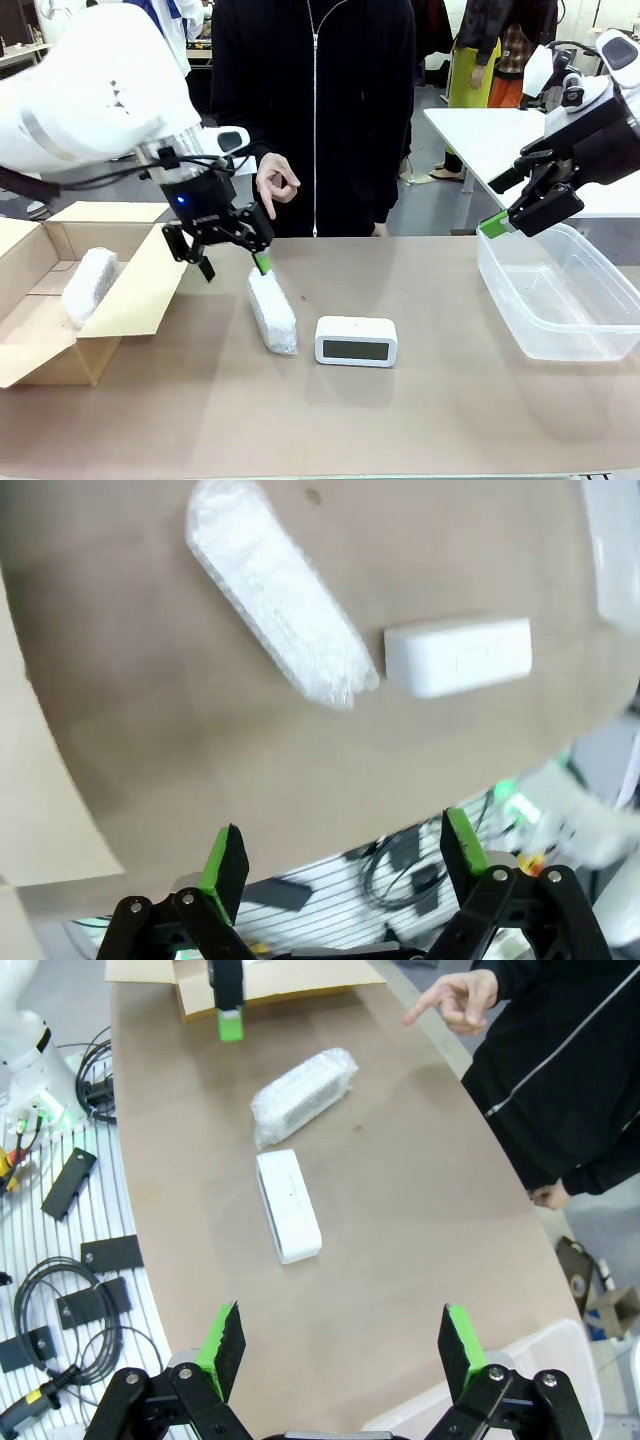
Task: Separate and place wrapped and unwrapped clocks.
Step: Pick up the Digital clock indicated by the person.
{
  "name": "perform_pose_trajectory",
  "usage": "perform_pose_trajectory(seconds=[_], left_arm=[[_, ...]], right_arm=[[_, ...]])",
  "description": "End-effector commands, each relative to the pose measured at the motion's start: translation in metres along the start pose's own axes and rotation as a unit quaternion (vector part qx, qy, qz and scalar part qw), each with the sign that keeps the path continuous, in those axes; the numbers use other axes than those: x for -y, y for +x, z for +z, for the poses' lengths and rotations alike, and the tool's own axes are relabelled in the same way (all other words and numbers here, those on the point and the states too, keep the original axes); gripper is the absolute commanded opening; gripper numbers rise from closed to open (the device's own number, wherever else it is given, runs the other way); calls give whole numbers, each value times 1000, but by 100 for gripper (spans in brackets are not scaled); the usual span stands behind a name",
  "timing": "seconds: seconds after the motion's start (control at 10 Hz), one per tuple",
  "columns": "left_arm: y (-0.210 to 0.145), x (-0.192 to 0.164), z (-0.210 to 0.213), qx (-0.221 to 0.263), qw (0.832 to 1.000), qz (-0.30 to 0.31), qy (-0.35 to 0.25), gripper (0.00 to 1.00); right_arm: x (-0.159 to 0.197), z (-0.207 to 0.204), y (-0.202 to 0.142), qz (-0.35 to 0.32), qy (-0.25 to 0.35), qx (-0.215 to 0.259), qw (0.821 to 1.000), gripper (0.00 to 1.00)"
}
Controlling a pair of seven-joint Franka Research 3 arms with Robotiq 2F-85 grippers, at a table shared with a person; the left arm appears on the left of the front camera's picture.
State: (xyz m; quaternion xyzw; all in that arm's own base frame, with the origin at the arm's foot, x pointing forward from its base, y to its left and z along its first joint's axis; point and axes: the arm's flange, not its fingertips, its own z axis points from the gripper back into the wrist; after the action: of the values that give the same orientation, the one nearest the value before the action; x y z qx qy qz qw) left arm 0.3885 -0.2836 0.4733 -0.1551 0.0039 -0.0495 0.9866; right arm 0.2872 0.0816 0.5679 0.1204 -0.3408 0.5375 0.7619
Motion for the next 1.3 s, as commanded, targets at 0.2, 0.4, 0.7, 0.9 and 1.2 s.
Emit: perform_pose_trajectory(seconds=[0.2,0.4,0.7,0.9,1.2], left_arm=[[1,3,-10,35,999,41,-6,100],[1,3,-10,35,999,41,-6,100],[24,13,-43,67,984,161,30,100],[28,17,-59,74,976,197,58,100],[40,16,-83,53,964,253,70,100]], right_arm=[[0,-2,0,-8,11,9,1000,100],[0,-2,0,-8,11,9,1000,100],[0,-2,0,-8,11,9,1000,100],[0,-2,0,-8,11,9,1000,100],[0,-2,0,-8,11,9,1000,100]])
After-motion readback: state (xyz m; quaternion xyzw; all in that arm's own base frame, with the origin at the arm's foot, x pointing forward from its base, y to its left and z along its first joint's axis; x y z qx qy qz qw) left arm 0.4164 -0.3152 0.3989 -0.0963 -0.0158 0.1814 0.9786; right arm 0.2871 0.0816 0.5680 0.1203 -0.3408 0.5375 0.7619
